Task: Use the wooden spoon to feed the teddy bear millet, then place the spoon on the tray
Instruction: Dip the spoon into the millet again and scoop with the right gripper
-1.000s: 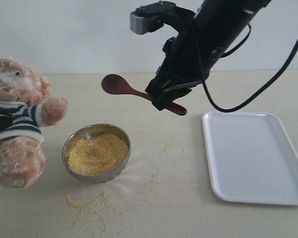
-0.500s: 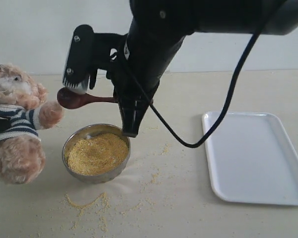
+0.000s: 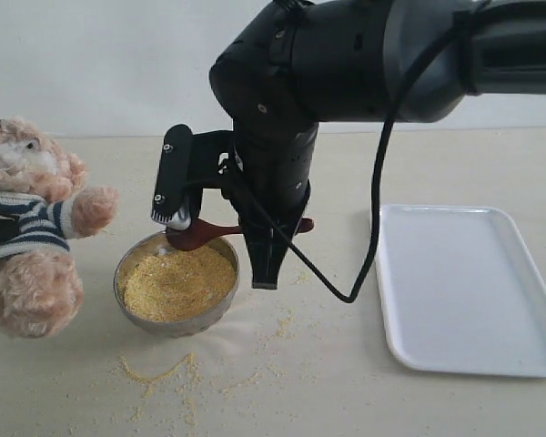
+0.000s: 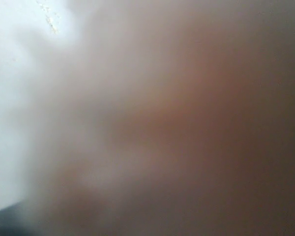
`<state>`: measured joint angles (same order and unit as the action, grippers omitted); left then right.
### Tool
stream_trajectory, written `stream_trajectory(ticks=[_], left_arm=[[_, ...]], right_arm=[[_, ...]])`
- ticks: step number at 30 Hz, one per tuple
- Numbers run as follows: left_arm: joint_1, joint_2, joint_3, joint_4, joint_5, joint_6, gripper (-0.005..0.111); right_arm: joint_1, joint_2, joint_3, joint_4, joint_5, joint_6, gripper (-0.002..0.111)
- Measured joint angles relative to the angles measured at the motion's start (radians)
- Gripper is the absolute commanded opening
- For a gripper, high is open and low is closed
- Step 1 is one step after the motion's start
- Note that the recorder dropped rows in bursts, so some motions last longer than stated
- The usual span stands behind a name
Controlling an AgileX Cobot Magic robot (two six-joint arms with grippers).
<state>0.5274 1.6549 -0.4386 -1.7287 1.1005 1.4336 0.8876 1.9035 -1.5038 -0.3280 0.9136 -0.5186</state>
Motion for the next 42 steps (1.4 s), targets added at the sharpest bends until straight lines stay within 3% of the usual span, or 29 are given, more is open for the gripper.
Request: stream_trajectory(ticks=[9,36,42], left_arm=[[0.0,0.0,-0.004,0.0,-0.009,0.0,0.005],[0.0,0.136,-0.061,-0.004,0.026,-0.045,0.005],[0.0,0.136,-0.061,-0.004,0.03,-0.045,0.005]], right_arm=[[0.0,0.022,-0.002,0.054,-0.089,0.034,0.0],[0.009,0.066,-0.002,0.122,-0.02,0.024,0.0],[0.009,0.066,-0.002,0.188,0.062,-0.023,0.0]])
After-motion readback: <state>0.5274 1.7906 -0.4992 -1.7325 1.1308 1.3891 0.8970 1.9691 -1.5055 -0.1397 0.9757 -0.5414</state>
